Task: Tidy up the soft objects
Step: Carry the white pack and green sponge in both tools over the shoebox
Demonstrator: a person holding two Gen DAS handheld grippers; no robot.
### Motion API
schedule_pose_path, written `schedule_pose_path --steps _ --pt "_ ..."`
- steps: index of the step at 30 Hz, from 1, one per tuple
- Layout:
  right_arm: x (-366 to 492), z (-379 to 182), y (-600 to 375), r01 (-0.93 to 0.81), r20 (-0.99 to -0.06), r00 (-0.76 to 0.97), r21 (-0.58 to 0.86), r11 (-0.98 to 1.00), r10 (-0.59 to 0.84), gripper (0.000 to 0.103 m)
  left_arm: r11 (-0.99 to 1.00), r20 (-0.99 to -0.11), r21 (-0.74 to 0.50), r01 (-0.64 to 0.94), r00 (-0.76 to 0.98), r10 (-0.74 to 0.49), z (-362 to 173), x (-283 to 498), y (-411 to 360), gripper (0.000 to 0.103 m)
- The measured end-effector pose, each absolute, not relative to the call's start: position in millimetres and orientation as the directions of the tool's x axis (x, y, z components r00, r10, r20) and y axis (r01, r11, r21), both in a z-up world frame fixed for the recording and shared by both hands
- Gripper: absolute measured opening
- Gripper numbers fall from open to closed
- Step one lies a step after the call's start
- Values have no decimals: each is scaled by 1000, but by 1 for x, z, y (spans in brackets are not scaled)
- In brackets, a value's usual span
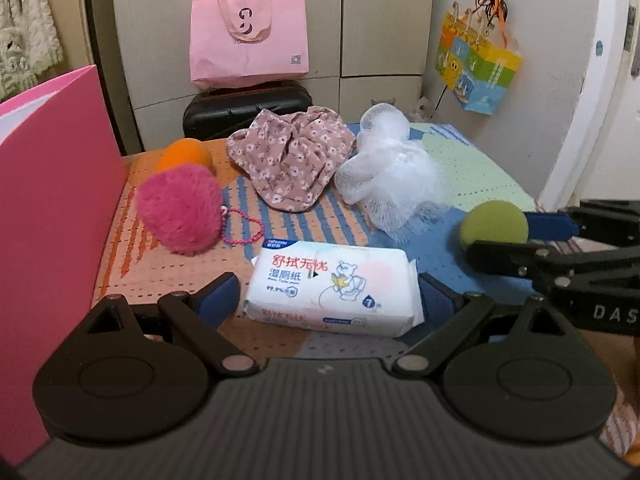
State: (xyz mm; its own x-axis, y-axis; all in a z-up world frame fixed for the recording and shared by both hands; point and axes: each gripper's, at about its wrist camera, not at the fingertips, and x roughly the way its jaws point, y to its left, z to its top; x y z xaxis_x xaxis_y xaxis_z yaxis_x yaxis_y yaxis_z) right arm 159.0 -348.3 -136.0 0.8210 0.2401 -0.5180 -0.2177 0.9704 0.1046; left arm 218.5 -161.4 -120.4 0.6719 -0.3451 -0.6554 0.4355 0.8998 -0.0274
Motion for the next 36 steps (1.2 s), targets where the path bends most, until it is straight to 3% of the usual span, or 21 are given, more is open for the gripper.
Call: schedule_pose_path --steps 5,14,24,31,36 --pt "151 -134 -357 -200 -509 820 174 964 262 50 892 -647 -21 452 674 -357 -118 213 -159 80" --pt "132 -139 -354 -89 -482 849 274 958 217 50 901 -620 -102 421 682 -388 -111 199 -140 79" --pt "101 -136 -339 -91 -469 856 274 957 216 50 882 -609 -177 436 656 -447 -97 165 -115 79" --pt "87 -134 -321 -123 -498 838 225 967 222 50 870 -636 -198 452 616 -465 -86 147 -107 79" --pt "78 -127 -311 -136 -550 817 109 985 174 50 820 -665 -296 489 511 -545 -72 129 -89 79"
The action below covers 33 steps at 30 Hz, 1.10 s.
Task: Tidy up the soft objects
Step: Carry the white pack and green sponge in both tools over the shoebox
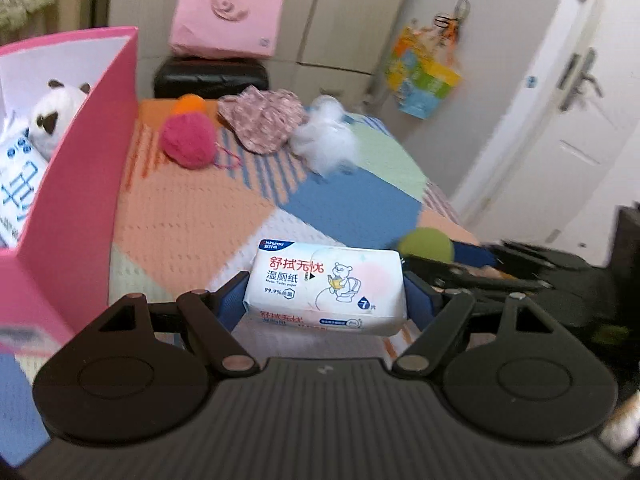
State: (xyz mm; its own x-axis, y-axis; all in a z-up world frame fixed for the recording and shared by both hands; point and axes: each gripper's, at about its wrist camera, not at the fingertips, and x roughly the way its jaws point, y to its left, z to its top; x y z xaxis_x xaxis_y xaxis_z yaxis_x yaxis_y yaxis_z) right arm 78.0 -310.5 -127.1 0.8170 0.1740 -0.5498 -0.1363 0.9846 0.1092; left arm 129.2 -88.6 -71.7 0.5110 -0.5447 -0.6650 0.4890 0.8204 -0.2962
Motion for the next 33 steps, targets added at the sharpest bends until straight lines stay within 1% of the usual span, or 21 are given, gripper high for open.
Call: schedule_pose_path --steps 2,6,10,15,22,27,33 --pt "73 -124 -309 -158 -568 804 84 984 177 50 817 -668 -307 489 500 -551 -68 122 -82 79" --pt "59 -119 -308 -190 -582 786 92 977 208 50 822 -687 -297 485 489 -537 -68 115 -73 79" --pt "47 -120 -304 -195 -578 769 192 962 272 50 826 -713 -312 470 459 -530 -68 112 -57 79" --pt "42 -114 -285 -278 -580 725 247 928 372 50 820 -728 -332 467 426 -537 -61 104 -32 79" --pt "41 -89 -249 -411 -587 647 268 871 486 50 837 -738 -296 460 446 -507 -37 89 12 79" --pt "46 -72 -224 -477 -585 580 318 819 566 50 836 -740 -321 445 433 -515 -21 86 45 79" --pt "52 -50 -189 -545 -587 515 338 767 625 50 851 -726 -269 451 486 -487 5 78 71 79"
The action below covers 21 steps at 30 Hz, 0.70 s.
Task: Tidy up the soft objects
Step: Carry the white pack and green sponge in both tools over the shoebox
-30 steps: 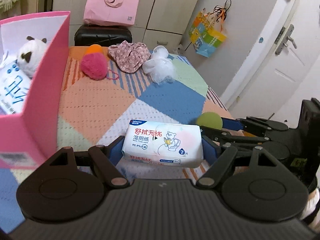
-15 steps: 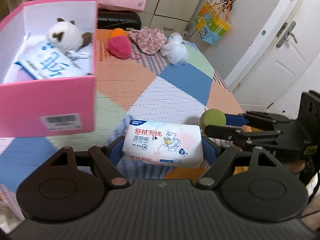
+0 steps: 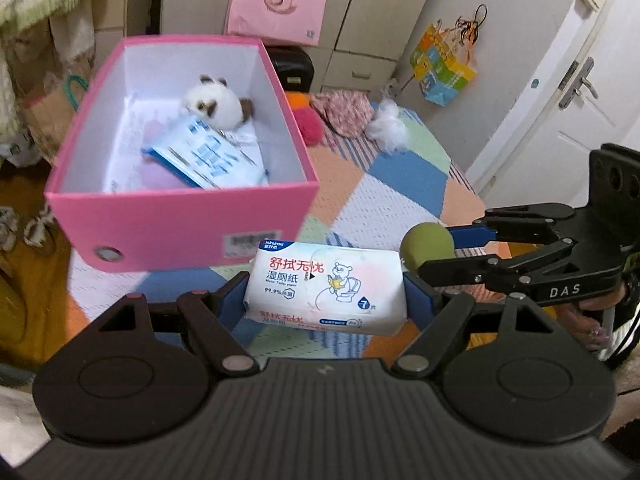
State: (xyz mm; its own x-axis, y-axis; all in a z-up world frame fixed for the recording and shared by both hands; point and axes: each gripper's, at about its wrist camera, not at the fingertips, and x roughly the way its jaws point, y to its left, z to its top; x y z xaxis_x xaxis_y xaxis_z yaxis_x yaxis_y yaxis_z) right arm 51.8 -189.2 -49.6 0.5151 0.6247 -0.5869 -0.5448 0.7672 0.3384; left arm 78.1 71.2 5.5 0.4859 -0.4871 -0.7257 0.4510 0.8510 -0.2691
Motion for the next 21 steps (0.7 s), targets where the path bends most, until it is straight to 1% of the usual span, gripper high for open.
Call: schedule_pose_path --steps 3,7,12,16,21 --pt "53 -35 -172 -584 -579 513 306 752 634 50 859 -704 -237 454 528 -474 17 75 81 79" --pt "56 -19 -152 -609 -560 549 242 756 621 50 856 -674 -231 463 558 -484 25 74 94 79" --pt "73 -9 -136 -614 -540 562 234 753 626 50 856 -654 -223 467 579 -487 26 85 104 79" --pt "88 -3 -127 -605 -526 596 201 770 606 50 848 -642 -213 485 586 -496 24 100 105 79" --pt "113 1 -121 -586 -517 615 205 784 595 50 837 -618 -229 497 590 -520 20 127 107 79"
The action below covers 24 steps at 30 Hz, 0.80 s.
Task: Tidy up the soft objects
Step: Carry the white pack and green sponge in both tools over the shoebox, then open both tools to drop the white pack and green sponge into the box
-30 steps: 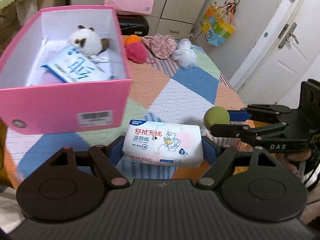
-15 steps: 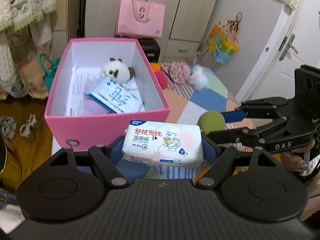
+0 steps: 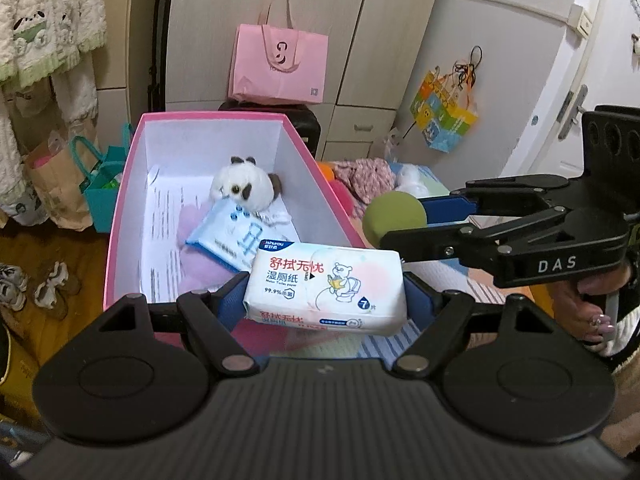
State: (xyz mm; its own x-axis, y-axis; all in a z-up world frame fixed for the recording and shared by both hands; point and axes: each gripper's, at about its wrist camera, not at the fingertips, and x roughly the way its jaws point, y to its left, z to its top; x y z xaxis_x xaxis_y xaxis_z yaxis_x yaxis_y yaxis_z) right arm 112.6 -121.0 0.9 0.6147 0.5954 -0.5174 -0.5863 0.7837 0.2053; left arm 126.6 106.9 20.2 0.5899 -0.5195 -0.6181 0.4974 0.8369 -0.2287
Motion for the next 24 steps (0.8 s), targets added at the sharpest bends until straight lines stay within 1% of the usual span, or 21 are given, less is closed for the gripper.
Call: schedule_pose_path --steps 5,9,16,18,22,24 --pt "144 5 -121 -559 -523 630 207 803 573 51 846 -589 -208 491 628 -509 20 155 107 79" --pt "168 3 -115 -542 -531 644 191 818 550 51 866 -583 -167 470 662 -472 16 184 106 79" --pt "211 -14 -94 -537 -574 635 151 830 516 51 904 -608 -94 418 694 -384 -2 214 106 79" --pt "216 -18 -89 -532 -583 650 108 840 487 51 903 -615 -82 421 692 -378 -5 222 106 79" --pt "228 -25 -82 -517 -595 662 77 852 455 51 914 -628 -2 405 711 -317 -11 230 103 79" --pt "230 -28 -80 -519 -601 660 67 852 450 52 919 -643 15 393 708 -292 -14 233 103 79"
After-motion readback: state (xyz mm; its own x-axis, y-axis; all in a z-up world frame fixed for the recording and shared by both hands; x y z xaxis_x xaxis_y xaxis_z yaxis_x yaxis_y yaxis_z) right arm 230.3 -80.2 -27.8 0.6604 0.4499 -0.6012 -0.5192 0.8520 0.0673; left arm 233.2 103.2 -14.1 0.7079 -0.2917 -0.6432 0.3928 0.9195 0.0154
